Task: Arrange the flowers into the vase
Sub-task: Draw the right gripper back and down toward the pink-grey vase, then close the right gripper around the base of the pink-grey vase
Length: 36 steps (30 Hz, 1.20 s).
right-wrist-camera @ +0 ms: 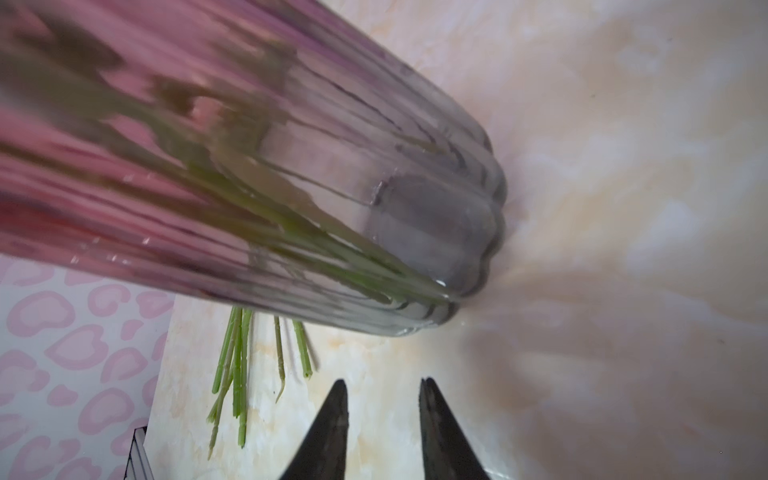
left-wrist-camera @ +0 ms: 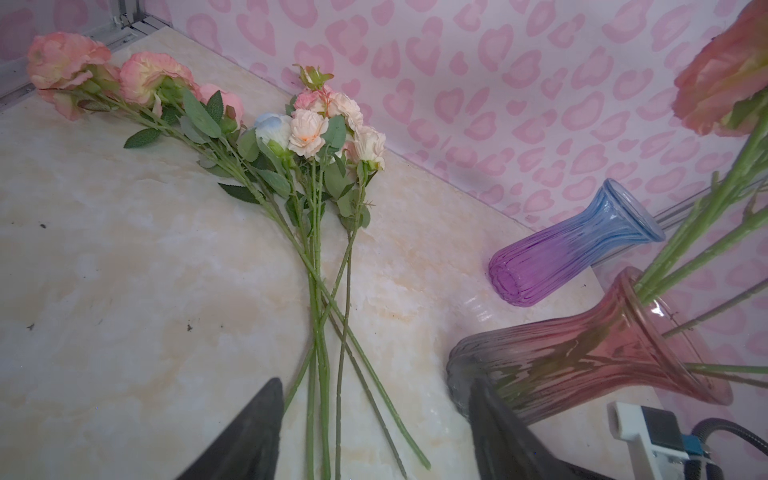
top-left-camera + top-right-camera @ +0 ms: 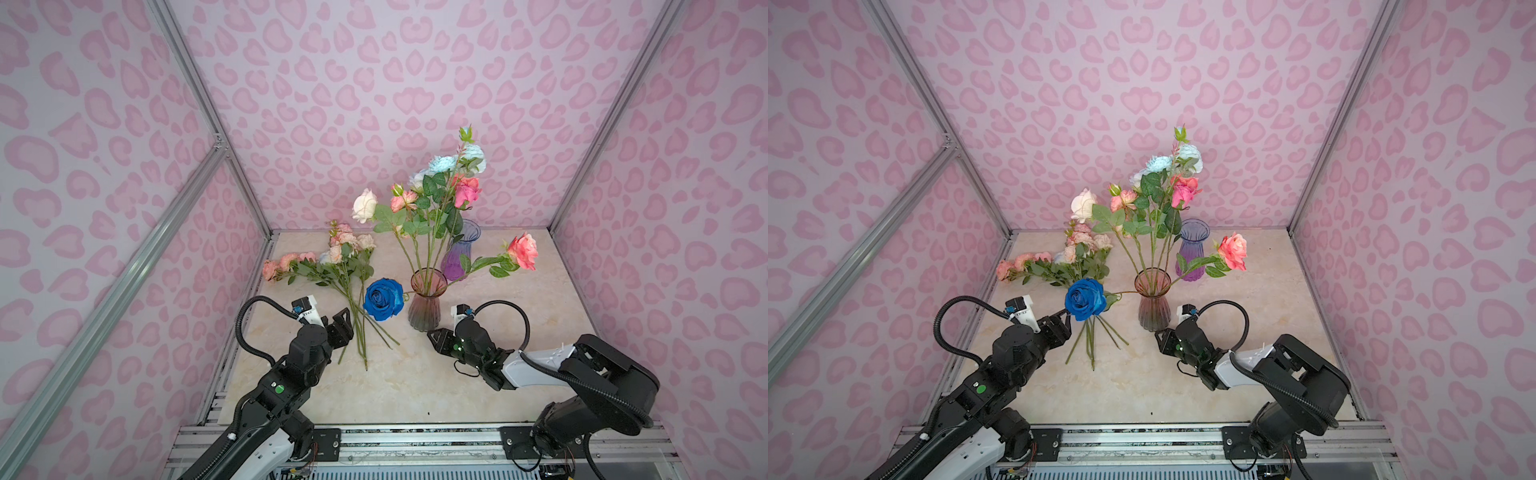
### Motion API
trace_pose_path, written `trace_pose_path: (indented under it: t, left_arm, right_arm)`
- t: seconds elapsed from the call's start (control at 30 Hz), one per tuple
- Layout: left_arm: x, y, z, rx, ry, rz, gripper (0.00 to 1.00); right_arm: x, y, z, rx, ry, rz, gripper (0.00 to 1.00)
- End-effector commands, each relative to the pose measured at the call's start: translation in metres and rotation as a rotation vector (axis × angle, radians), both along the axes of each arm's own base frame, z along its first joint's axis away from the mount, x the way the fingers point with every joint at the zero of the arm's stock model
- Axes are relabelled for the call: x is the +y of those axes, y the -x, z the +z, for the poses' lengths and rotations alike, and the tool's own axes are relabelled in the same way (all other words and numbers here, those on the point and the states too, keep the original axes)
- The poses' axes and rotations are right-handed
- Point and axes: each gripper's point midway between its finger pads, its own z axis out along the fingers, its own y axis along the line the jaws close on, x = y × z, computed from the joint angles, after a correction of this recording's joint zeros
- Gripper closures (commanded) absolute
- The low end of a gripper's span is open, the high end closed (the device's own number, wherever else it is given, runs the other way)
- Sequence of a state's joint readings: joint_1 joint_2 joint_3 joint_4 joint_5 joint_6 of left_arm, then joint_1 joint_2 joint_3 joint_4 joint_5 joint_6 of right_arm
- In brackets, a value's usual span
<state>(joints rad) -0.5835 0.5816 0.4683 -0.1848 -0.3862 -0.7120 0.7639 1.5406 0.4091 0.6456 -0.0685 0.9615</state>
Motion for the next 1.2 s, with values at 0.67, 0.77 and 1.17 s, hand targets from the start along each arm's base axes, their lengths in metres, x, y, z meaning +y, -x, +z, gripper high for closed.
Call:
trace_pose_path:
  t: [0.67, 0.77, 1.17]
  left_arm:
    - [0.008, -0.004, 0.010, -0.040, -0.011, 0.039, 0.27]
    - [0.009, -0.003, 0.012, -0.047, -0.006, 0.042, 0.27]
    - [0.012, 0.000, 0.022, -0.065, -0.006, 0.039, 0.27]
  right_arm:
    - [0.010, -0.052, -0.007, -0.023, 0.000, -0.075, 0.64]
    - [0.020, -0.061, -0.001, -0.035, -0.003, -0.055, 0.63]
    - [0.030, -0.099, -0.006, -0.040, 0.104, 0.016, 0.62]
